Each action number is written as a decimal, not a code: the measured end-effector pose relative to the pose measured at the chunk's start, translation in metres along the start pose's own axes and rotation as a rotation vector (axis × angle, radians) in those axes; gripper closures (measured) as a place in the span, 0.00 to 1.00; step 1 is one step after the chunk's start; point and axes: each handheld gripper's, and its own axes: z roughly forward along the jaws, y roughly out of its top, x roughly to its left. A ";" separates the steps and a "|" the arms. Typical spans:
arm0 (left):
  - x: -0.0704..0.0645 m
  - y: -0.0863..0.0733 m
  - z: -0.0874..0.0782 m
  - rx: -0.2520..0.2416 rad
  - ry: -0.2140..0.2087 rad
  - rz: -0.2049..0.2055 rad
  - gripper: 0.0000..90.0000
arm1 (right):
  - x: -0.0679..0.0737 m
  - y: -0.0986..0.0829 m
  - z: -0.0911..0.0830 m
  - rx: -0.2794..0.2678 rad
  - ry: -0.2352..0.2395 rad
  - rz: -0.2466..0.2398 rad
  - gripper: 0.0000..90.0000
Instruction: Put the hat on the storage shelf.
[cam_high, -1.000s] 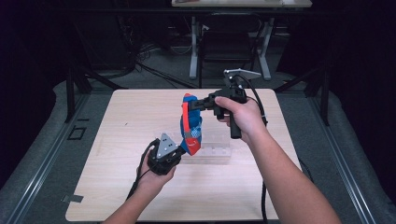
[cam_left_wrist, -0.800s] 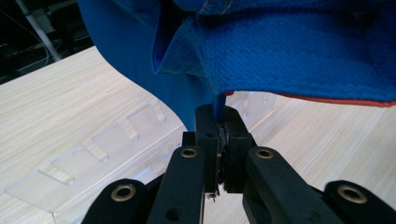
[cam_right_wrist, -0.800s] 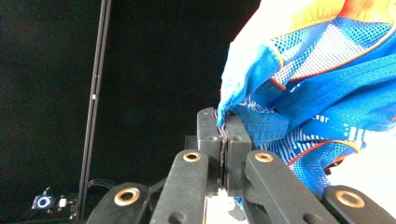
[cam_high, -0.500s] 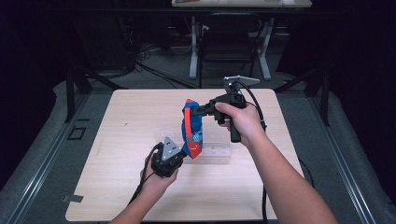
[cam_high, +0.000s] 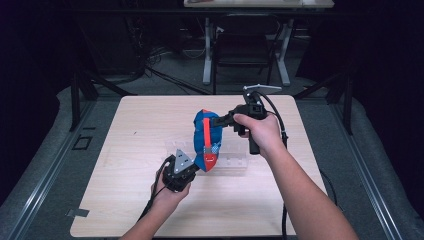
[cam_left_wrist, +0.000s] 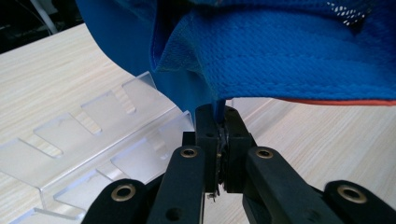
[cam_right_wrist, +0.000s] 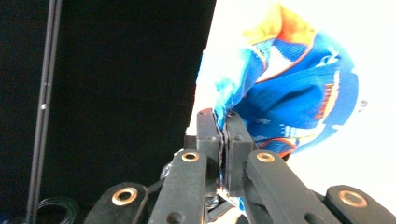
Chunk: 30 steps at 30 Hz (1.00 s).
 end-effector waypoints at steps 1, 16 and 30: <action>0.001 -0.001 0.001 0.003 -0.003 -0.005 0.98 | -0.001 0.000 0.000 -0.007 -0.009 0.001 0.97; 0.009 -0.008 0.006 0.015 -0.030 -0.060 0.98 | -0.016 0.001 -0.015 -0.078 -0.218 -0.052 0.84; 0.004 -0.008 0.003 0.014 -0.024 -0.045 0.98 | -0.019 -0.010 -0.019 -0.084 -0.324 -0.129 0.81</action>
